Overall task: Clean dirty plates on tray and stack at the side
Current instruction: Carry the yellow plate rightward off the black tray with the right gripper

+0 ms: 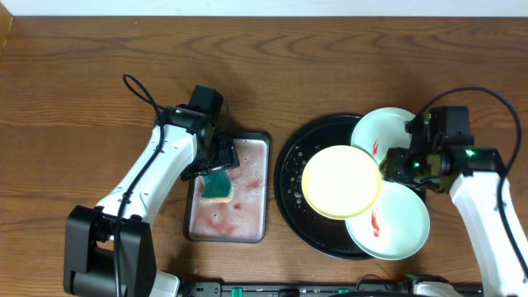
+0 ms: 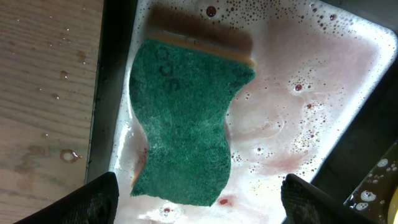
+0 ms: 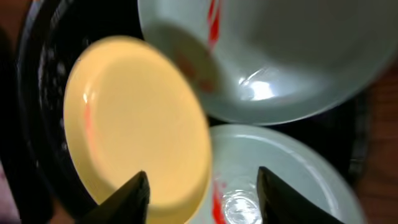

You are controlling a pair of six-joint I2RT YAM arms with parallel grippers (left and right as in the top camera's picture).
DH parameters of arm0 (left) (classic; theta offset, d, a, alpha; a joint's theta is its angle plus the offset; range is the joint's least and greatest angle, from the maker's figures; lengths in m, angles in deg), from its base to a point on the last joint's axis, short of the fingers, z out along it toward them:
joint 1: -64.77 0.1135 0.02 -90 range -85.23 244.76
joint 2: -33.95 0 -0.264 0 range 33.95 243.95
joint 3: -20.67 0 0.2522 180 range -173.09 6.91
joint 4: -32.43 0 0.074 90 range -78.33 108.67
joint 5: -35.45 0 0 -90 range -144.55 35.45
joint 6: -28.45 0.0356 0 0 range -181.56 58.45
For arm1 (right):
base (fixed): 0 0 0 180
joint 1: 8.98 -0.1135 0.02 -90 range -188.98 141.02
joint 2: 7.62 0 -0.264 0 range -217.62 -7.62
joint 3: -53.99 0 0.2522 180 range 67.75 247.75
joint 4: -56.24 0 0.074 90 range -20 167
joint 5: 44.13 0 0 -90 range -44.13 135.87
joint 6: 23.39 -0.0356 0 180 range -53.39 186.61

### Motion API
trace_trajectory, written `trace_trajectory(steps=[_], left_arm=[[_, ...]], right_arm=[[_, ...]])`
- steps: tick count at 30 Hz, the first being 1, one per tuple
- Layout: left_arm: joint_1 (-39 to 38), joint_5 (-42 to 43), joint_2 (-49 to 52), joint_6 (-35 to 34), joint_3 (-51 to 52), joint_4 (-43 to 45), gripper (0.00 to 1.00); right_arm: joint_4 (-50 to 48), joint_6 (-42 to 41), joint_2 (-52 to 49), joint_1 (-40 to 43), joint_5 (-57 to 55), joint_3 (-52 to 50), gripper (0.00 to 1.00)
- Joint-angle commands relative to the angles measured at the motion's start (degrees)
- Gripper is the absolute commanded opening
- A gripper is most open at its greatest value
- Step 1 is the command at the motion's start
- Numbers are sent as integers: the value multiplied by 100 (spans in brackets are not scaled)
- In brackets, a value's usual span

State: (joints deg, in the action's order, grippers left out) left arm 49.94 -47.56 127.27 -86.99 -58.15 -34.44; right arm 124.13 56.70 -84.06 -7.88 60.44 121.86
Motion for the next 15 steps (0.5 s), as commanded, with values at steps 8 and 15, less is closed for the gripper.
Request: trace_trajectory(steps=[8,15], left_arm=[[15,-11,-9,33,-9,-15,84],[13,-11,-9,33,-9,-13,84]], right_arm=[[-188,72,-1246,42,343,-361,22],[-393,79,-994,42,345,-356,1]])
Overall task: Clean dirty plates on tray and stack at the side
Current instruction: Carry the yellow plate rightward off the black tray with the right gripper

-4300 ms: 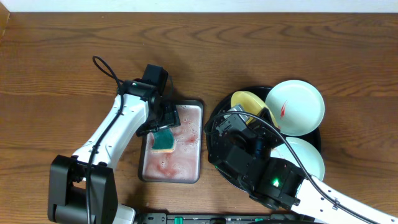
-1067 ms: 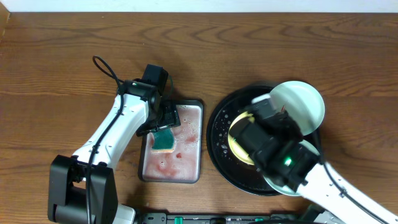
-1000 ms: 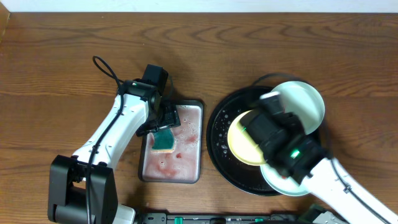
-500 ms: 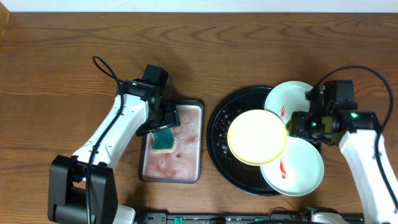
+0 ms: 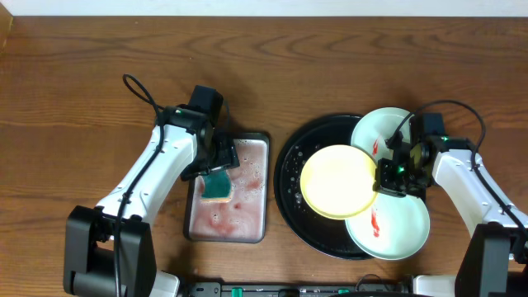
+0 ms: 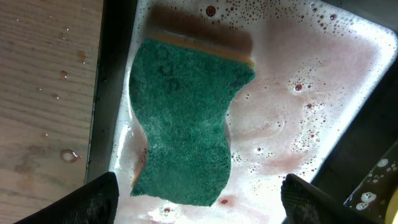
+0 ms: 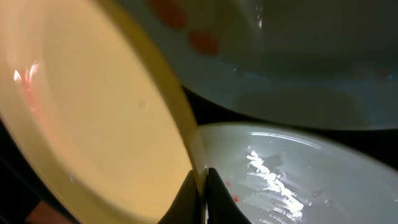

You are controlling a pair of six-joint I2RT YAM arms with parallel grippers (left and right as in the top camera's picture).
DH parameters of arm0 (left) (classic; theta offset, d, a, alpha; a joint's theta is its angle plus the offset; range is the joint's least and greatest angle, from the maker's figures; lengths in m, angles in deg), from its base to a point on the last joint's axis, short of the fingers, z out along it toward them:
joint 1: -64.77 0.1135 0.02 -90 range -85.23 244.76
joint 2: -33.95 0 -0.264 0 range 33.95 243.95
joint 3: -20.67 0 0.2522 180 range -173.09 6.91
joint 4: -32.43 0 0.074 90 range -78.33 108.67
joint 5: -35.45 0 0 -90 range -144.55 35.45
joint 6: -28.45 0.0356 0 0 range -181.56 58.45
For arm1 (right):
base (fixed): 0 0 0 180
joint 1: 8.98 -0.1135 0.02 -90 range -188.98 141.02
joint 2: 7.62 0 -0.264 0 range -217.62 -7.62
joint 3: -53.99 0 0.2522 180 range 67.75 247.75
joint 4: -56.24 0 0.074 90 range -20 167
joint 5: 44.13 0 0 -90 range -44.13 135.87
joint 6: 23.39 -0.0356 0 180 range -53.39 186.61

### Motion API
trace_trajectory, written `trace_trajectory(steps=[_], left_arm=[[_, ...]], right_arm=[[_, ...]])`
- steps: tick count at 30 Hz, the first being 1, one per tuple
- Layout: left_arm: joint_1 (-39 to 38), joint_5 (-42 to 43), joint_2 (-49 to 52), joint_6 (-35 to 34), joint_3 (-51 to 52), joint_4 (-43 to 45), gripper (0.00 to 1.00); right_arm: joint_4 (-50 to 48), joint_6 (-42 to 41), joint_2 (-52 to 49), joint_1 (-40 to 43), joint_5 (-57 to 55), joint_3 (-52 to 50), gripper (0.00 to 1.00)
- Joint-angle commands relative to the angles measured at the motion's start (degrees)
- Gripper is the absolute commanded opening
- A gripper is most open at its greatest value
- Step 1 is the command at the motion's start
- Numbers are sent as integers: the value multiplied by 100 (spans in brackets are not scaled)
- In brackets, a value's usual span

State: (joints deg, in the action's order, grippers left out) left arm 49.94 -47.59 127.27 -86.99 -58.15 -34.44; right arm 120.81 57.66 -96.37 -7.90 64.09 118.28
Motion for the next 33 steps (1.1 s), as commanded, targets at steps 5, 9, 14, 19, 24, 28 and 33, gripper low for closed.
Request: trace_trajectory(steps=[5,9,14,19,24,28,33], left_arm=[[13,-9,-9,33,-9,-15,84],[13,-9,-9,33,-9,-15,84],[13,-9,-9,33,-9,-15,84],[15,-9,-9,33,-9,-15,84],[13,-9,-9,33,-9,-15,84],[15,-9,-9,33,-9,-15,84],[13,-9,-9,33,-9,-15,84]], right_arm=[[-116,-22,970,31,-157,11,1],[-61,-28,2009,-269,-1154,15,1],[177,-566,3222,-1617,-3633,15,1],[114,-680,3574,-3233,-5495,15,1],[-181,-103,3364,-4988,-7213,13,1],[-481,643,2907,-5921,-8325,13,1],[-538,780,2234,-6651,-9774,13,1]])
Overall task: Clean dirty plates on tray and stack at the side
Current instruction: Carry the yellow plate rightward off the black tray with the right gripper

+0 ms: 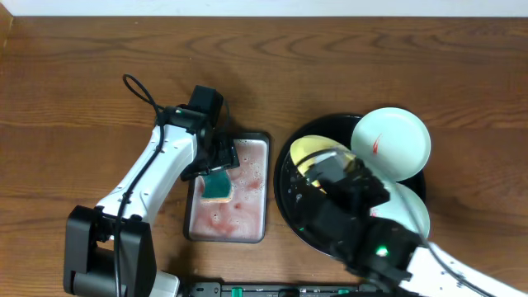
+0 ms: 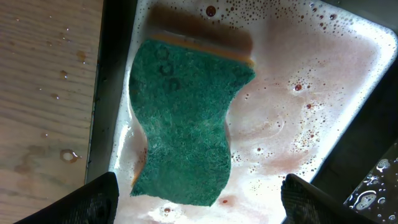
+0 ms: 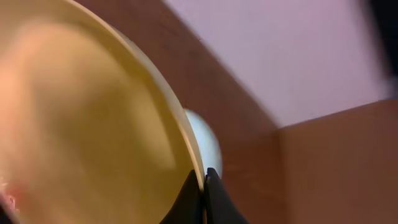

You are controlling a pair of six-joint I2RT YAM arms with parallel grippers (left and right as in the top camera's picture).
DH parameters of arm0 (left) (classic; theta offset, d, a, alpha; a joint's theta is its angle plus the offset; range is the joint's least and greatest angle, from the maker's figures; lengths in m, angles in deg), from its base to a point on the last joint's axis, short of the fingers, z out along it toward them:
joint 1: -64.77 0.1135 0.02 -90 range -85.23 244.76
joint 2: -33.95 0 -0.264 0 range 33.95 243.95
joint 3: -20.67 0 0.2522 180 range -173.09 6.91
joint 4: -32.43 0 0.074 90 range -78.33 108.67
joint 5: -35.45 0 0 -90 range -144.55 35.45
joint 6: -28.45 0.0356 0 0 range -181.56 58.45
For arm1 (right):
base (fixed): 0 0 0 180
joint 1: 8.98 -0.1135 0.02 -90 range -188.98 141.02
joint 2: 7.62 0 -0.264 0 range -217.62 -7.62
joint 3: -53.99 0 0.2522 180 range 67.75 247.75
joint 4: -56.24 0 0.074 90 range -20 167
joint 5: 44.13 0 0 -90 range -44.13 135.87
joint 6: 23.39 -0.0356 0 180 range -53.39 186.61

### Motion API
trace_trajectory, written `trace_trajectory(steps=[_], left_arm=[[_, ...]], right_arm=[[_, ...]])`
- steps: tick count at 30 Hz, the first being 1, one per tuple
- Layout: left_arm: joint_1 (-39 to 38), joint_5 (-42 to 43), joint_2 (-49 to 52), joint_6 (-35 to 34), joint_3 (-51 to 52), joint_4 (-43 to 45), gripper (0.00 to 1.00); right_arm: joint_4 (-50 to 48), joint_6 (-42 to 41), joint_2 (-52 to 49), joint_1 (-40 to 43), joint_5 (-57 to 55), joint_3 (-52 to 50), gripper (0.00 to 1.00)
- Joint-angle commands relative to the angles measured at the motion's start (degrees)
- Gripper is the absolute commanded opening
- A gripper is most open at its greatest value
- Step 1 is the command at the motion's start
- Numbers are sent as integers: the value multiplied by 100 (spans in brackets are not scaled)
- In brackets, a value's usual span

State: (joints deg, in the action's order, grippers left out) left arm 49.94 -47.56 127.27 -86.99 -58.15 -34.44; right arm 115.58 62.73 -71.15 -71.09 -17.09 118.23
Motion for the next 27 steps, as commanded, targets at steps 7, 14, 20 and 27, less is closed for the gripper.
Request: trace_trajectory(steps=[7,14,20,27], left_arm=[[15,-11,-9,33,-9,-15,84],[15,-11,-9,33,-9,-15,84],[15,-11,-9,33,-9,-15,84],[15,-11,-9,33,-9,-15,84]], right_arm=[[-17,271,-623,-883,-2406,17,1],[-125,271,-619,-962,-2402,17,1],[-223,109,-619,-940,-2345,17,1],[-227,-1257,-485,-76,745,17,1]])
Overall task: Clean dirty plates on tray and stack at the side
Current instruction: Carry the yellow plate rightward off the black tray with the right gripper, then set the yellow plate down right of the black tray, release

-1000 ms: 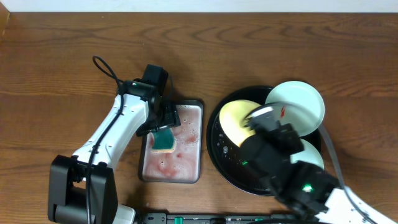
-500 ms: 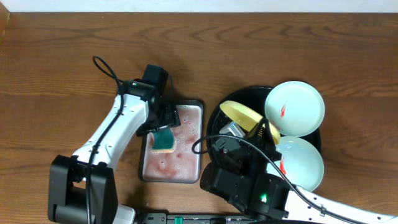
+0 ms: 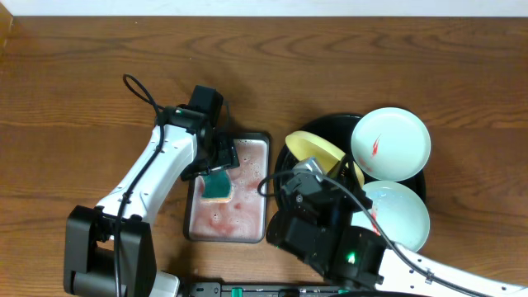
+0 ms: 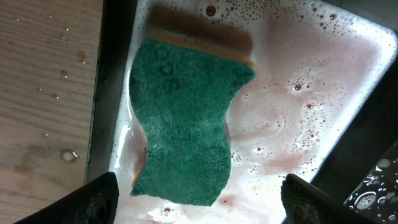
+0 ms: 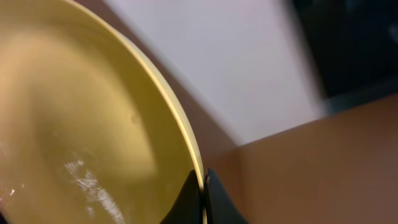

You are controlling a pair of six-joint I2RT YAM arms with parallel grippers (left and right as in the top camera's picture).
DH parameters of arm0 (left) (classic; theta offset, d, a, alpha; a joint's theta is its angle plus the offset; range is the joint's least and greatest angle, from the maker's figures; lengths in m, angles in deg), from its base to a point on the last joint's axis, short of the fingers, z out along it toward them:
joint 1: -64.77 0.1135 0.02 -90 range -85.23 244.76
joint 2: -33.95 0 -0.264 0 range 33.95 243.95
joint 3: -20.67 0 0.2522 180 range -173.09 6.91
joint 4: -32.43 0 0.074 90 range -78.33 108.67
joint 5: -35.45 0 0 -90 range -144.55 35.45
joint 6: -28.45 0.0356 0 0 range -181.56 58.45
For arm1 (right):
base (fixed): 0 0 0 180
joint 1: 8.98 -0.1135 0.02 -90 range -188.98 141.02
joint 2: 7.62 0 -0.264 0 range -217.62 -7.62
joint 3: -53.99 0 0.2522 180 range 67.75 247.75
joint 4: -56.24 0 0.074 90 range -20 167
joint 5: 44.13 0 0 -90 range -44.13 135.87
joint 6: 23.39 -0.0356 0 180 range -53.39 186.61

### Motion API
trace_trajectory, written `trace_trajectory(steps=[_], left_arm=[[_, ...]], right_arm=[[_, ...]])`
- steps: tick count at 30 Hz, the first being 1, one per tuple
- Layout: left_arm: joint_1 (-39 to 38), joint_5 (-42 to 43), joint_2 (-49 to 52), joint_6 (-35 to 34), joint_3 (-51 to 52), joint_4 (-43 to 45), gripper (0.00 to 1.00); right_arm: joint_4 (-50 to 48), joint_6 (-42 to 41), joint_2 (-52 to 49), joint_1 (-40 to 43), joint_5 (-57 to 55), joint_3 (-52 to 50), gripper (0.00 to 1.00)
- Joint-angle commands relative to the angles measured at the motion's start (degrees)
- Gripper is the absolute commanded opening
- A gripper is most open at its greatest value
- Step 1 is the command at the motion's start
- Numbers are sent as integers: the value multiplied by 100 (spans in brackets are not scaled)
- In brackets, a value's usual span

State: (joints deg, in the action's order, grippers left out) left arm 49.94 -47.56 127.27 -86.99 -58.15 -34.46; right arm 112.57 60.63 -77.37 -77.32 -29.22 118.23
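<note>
A yellow plate (image 3: pixel 316 152) is held tilted on edge above the black round tray (image 3: pixel 285 169). My right gripper (image 5: pixel 203 194) is shut on its rim, and the plate's face (image 5: pixel 81 124) fills the right wrist view. Two pale green plates with red smears lie on the tray, one at the back right (image 3: pixel 390 143) and one at the front right (image 3: pixel 402 216). A green sponge (image 4: pixel 186 118) floats in the basin of pink soapy water (image 3: pixel 247 177). Just above it my left gripper (image 4: pixel 199 205) stands open, holding nothing.
The raised right arm (image 3: pixel 334 235) is close to the overhead camera and hides the front of the tray. The basin stands just left of the tray. Bare wooden tabletop (image 3: pixel 74 99) spreads left, behind and far right.
The right arm has shifted with the yellow plate, which now stands more on edge over the tray's left part. More of the front green plate shows. The left arm and sponge have not moved.
The yellow plate lay flat on the two green plates with my right gripper open beside its rim. Then the gripper was shut on the rim. Later the plate was lifted and tilted, and now it is held up on edge. The left gripper stayed open over the sponge throughout.
</note>
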Motion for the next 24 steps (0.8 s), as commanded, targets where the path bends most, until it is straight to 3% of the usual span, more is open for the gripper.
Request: trace_trajectory(steps=[1,7,14,19,24], left_arm=[[15,-11,-9,33,-11,-13,84],[13,-11,-9,33,-9,-13,84],[15,-11,-9,33,-9,-13,84],[15,-11,-9,33,-9,-13,84],[15,-11,-9,33,-9,-13,84]], right_arm=[[74,-1174,186,776,2529,20,1],[227,-1373,881,2785,5278,72,1],[328,-1366,1554,6502,8046,83,1],[396,-1196,1172,9108,8741,79,1],[192,-1325,299,10944,9237,79,1]])
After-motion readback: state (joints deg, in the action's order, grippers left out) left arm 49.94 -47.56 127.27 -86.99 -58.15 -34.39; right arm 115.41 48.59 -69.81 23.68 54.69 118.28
